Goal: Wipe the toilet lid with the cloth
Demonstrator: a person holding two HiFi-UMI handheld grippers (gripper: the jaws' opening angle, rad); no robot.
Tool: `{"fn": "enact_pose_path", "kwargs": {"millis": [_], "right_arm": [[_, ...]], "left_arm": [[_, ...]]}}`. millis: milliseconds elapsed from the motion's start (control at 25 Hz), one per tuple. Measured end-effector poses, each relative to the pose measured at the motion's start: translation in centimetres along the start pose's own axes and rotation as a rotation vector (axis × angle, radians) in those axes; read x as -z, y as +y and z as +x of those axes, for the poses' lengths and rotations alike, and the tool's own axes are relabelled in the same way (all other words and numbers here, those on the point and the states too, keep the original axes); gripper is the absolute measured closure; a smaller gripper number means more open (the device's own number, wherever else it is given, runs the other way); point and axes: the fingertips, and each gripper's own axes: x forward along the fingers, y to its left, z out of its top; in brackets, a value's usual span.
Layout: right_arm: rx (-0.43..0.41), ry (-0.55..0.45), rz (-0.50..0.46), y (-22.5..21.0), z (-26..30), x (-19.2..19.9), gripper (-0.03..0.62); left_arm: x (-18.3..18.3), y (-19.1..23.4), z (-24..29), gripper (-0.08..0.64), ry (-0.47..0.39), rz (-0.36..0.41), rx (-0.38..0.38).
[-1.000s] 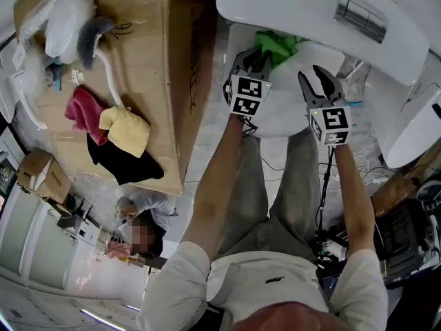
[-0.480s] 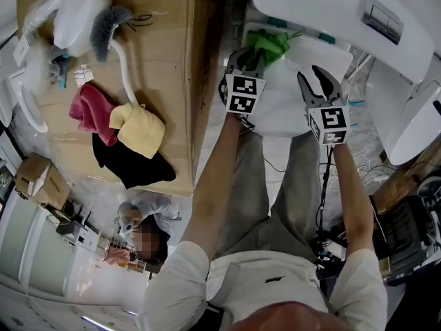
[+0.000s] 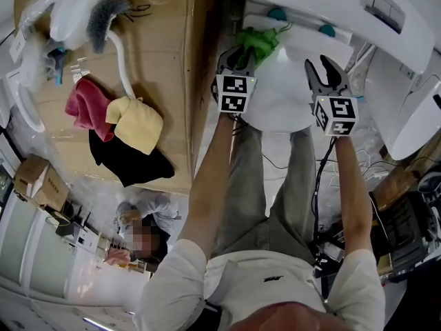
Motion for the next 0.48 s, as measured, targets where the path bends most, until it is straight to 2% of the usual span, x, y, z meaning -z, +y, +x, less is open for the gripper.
{"fn": "enact_pose_path", "kwargs": {"millis": [160, 480], "right_arm": [[-0.015, -0.012, -0.018, -0.2, -0.5, 0.2, 0.41], [-0.074, -0.002, -0.023, 0.1, -1.9, 3.1, 0.41]], "left_arm": [[0.8, 0.1, -0.5, 0.485, 0.005, -0.009, -0.032], [2.6, -0.2, -1.6, 0.486, 0.019, -0.016, -0.121]]}}
